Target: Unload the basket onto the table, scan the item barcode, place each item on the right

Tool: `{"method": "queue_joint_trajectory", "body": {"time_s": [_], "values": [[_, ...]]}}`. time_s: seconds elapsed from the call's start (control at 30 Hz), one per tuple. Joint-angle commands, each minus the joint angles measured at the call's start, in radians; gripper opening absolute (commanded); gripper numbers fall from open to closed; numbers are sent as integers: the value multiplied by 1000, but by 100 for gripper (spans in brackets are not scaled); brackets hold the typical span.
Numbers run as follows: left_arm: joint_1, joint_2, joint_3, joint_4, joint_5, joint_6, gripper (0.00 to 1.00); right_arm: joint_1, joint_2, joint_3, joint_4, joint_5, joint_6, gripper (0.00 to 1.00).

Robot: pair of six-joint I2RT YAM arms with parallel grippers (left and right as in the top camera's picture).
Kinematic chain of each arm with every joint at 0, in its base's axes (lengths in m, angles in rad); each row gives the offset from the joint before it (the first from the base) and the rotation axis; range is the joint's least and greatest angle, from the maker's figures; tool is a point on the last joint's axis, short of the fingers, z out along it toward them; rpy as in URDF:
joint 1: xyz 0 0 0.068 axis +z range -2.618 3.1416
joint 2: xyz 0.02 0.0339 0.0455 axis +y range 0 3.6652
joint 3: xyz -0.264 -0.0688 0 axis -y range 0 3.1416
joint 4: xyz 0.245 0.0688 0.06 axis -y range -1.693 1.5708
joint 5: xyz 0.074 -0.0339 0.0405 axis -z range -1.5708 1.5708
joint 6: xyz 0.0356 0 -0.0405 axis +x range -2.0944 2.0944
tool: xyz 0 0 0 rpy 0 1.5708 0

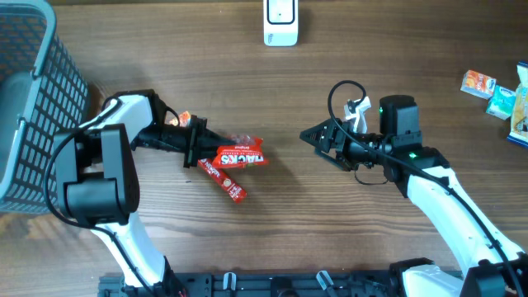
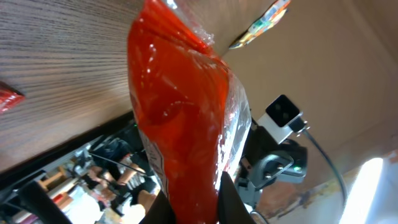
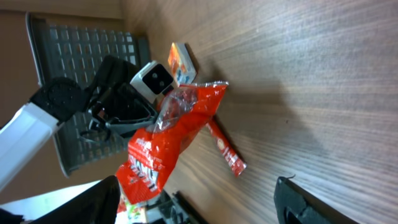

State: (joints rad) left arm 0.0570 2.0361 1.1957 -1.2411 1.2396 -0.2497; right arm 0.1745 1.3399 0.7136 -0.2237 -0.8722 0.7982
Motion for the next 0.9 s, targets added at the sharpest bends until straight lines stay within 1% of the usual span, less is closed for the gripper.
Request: {"method": "queue_joint_trajectory", "body": {"time_s": [0.0,0.07,0.13,0.2,0.3,0.33,0.4,0.47,0.57,0.63,0.73,0.8,0.87], "values": [[-28,-26,3,-15,18,94,4,12,19,11,-1,-66,47,82],[-44,-26,3,-14,6,93,4,20,38,11,8,-64,31,82],[-57,-26,3,-1,-33,92,4,33,55,11,27,-58,-45,80],[-68,-26,3,14,-113,65,4,48,61,11,2,21,-130,80],[-89,-26,3,38,-261,-23,4,56,60,16,-47,105,-185,79],[-100,-26,3,52,-331,-64,4,56,60,26,-76,134,-210,79],[-126,-26,3,75,-450,-136,4,56,58,60,-155,200,-258,79],[-163,-26,3,91,-552,-200,4,56,57,126,-281,308,-315,80],[-227,-26,3,112,-579,-204,4,58,57,237,-449,472,-380,84],[-267,-26,11,124,-590,-204,4,63,57,293,-510,515,-406,85],[-306,-29,45,109,-629,-208,4,64,57,323,-528,526,-406,86],[-324,-38,82,68,-670,-217,4,63,57,323,-523,537,-404,87],[-333,-59,129,13,-749,-265,4,63,57,323,-527,575,-402,87]]}}
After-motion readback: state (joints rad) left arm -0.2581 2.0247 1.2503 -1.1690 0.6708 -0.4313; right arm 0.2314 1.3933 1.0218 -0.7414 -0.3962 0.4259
